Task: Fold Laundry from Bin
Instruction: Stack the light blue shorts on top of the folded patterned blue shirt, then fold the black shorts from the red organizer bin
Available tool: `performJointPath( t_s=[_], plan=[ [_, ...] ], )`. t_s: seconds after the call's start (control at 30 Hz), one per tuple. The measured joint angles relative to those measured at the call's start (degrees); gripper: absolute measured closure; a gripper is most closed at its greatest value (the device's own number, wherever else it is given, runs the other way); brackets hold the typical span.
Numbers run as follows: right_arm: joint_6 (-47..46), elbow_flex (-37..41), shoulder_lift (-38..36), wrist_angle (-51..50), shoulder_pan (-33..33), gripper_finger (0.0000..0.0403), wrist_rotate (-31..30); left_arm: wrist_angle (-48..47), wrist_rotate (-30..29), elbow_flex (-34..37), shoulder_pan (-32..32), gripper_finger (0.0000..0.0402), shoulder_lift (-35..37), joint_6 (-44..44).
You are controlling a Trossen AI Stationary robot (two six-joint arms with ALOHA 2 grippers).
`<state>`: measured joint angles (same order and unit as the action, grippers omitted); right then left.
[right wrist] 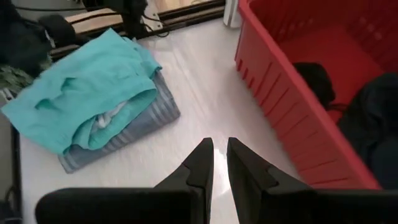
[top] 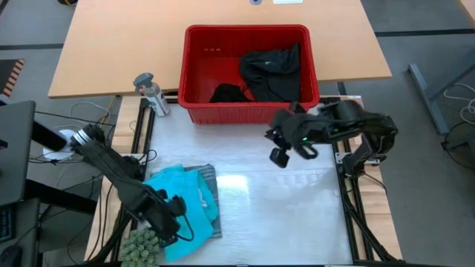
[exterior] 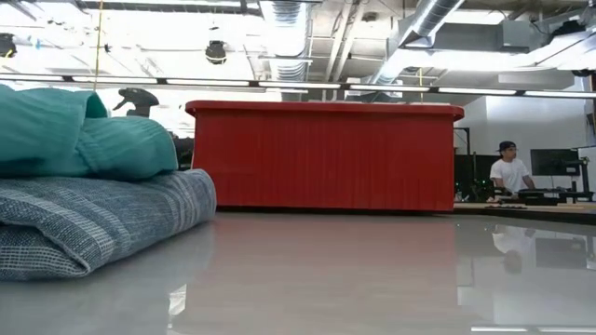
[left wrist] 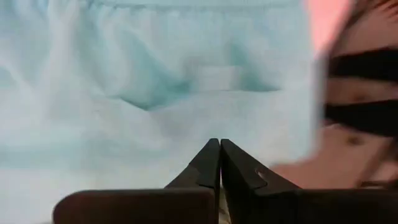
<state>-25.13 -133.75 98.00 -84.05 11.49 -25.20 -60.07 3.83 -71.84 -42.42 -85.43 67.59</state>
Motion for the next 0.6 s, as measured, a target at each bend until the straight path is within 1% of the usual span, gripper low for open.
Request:
performJointPath(
  t_s=[0.07,0.1,0.13,0.17,0.2,0.3,0.33,0.37,0.4,0.43,0.53,0.6],
  plan=[
    [1.6,0.0,-1.3,-0.5,0.0,0.0331,-0.4,-0.2,-0.9,-1.2,0.0,0.0401,3.0,4.2],
    [2.5,0.0,-2.0,-1.1,-0.2,0.0331,-0.9,-0.3,-2.6,-1.9,0.0,0.0401,4.6,6.5],
    [2.6,0.0,-2.7,-1.6,-0.5,0.0331,-2.2,0.1,-5.9,-2.8,0.1,0.0401,6.0,8.7],
    [2.4,0.0,-3.6,-2.1,-1.0,0.0331,-3.9,0.8,-10.6,-3.7,0.4,0.0401,7.7,10.3],
    [1.4,0.0,-4.5,-2.5,-1.5,0.0331,-6.2,1.3,-16.6,-4.7,1.0,0.0401,9.4,11.3],
    [1.0,0.0,-7.2,-2.5,-4.2,0.0331,-11.4,1.8,-37.4,-8.0,3.5,0.0401,14.3,10.8],
    [1.6,-0.1,-7.8,-2.4,-5.5,0.0331,-12.0,1.8,-43.4,-9.2,4.8,0.0401,15.8,8.6],
    [2.7,-0.1,-8.4,-2.4,-7.0,0.0331,-12.7,2.4,-48.2,-10.7,6.6,0.0399,17.4,4.8],
    [4.2,-0.1,-8.7,-2.5,-8.9,0.0331,-13.2,3.5,-51.4,-12.2,8.7,0.0395,18.9,-0.1],
    [5.8,-0.1,-8.9,-2.5,-10.8,0.0331,-13.3,4.6,-53.2,-13.7,11.3,0.0389,20.6,-5.1],
    [13.1,-0.1,-8.7,-2.3,-18.1,0.0327,-13.4,11.7,-54.8,-17.7,19.8,0.0361,24.0,-22.7],
    [18.7,0.0,-7.9,-1.7,-23.4,0.0314,-13.3,15.9,-52.9,-19.9,25.5,0.0337,25.0,-34.5]
  ],
)
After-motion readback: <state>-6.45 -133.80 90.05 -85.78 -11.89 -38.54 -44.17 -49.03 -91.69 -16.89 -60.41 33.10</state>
